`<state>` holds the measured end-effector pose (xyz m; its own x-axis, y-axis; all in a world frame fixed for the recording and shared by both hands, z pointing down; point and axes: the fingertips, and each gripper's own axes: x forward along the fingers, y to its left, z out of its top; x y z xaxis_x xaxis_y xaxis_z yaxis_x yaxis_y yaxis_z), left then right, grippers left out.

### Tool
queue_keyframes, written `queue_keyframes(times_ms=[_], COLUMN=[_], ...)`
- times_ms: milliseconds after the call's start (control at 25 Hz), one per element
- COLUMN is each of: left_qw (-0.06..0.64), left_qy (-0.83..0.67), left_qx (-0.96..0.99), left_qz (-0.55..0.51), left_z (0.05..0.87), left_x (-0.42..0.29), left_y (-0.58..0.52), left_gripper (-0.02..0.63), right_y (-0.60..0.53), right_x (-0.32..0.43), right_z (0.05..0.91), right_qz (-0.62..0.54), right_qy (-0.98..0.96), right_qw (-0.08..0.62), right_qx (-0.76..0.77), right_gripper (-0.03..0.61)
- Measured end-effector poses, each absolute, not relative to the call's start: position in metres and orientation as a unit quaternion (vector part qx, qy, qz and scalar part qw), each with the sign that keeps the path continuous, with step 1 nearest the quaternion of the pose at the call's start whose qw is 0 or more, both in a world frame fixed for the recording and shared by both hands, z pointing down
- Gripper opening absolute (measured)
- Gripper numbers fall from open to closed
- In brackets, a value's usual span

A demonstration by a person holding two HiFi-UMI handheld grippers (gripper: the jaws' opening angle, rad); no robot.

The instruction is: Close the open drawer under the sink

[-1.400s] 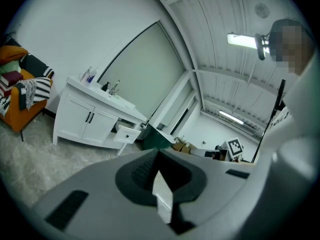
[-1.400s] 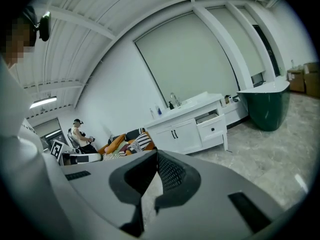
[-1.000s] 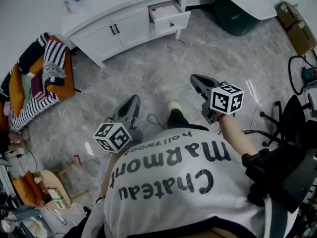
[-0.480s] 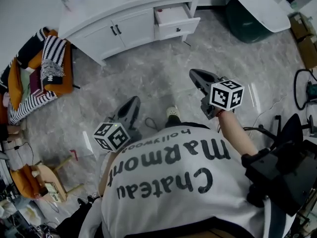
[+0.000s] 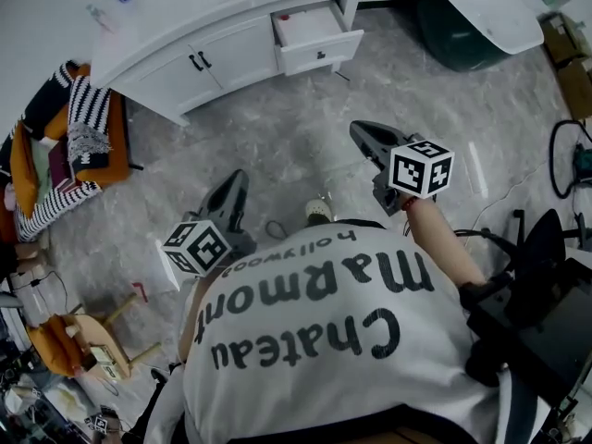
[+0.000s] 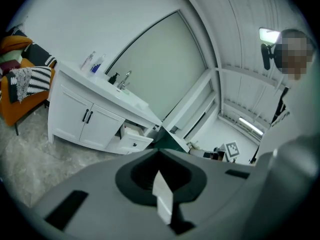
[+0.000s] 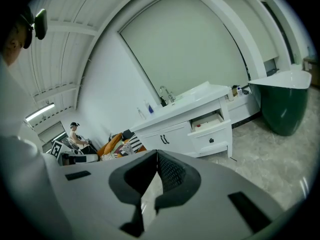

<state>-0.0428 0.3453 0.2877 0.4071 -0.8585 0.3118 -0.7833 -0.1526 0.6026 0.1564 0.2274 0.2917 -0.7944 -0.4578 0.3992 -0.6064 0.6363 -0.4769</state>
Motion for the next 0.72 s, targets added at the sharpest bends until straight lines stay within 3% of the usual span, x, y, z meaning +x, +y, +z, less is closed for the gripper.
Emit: queue_keyframes(times_ms=[720], left_qw=[0.361], left_qy=[-0.562], left_qx=[0.743], left_qz=[-0.047], left_z=[0.293], left_x=[-0.027], left_y=[0.286], left_gripper=[0.008], right_y=[0.138], right_x=[0.162], right_z=[0.305], right_qz=[0.304], right_qy=[-0.901], right_qw=[0.126], right_qx=[0.283], right_gripper=[0.011])
